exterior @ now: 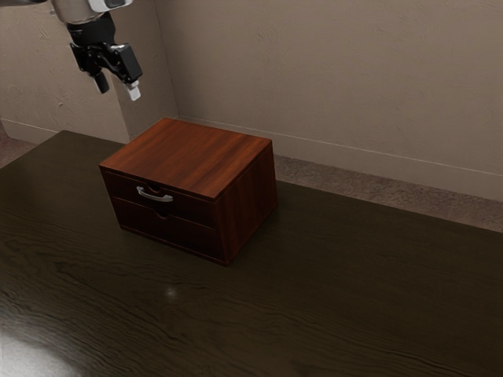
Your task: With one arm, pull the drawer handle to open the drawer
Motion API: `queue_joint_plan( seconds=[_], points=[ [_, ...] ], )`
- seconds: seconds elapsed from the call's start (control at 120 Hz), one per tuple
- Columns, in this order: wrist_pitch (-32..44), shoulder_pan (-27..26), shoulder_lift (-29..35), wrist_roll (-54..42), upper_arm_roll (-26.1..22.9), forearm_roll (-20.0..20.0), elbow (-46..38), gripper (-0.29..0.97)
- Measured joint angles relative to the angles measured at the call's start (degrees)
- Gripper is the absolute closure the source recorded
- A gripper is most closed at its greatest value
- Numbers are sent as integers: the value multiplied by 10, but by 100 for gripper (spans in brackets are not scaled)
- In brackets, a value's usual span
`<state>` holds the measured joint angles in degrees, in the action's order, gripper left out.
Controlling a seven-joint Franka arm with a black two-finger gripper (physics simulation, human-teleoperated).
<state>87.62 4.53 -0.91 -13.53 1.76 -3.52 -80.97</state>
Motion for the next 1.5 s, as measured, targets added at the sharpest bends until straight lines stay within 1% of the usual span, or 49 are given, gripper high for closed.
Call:
queue_joint_plan(
  seconds=[0.208,0.292,0.35,0.4,0.458,0.567,0.617,0.683,0.767,0.833,0.917,0.992,1.067,1.183,1.358,1.5],
  points=[
    [0,2,2,0,0,0,3,0],
    [-11,7,20,-2,-4,3,65,0],
    [-19,21,35,-13,-17,3,107,0],
    [-24,28,46,-40,-27,3,130,0],
    [-29,23,52,-90,-34,2,148,0],
    [-47,10,58,-217,-38,-10,142,0],
    [-52,10,61,-273,-37,-13,116,0],
    [-28,13,108,-350,-35,-16,-1,0],
    [20,13,168,-436,-21,-18,-149,0],
    [58,14,193,-500,10,-19,-219,0],
    [98,15,190,-572,35,-21,-254,0],
    [154,15,173,-620,41,-33,-303,0],
    [208,15,162,-658,43,-37,-336,0],
    [279,15,158,-707,44,-16,-368,1],
    [403,13,156,-763,51,29,-425,11],
    [482,8,146,-802,55,45,-458,18]
  ],
)
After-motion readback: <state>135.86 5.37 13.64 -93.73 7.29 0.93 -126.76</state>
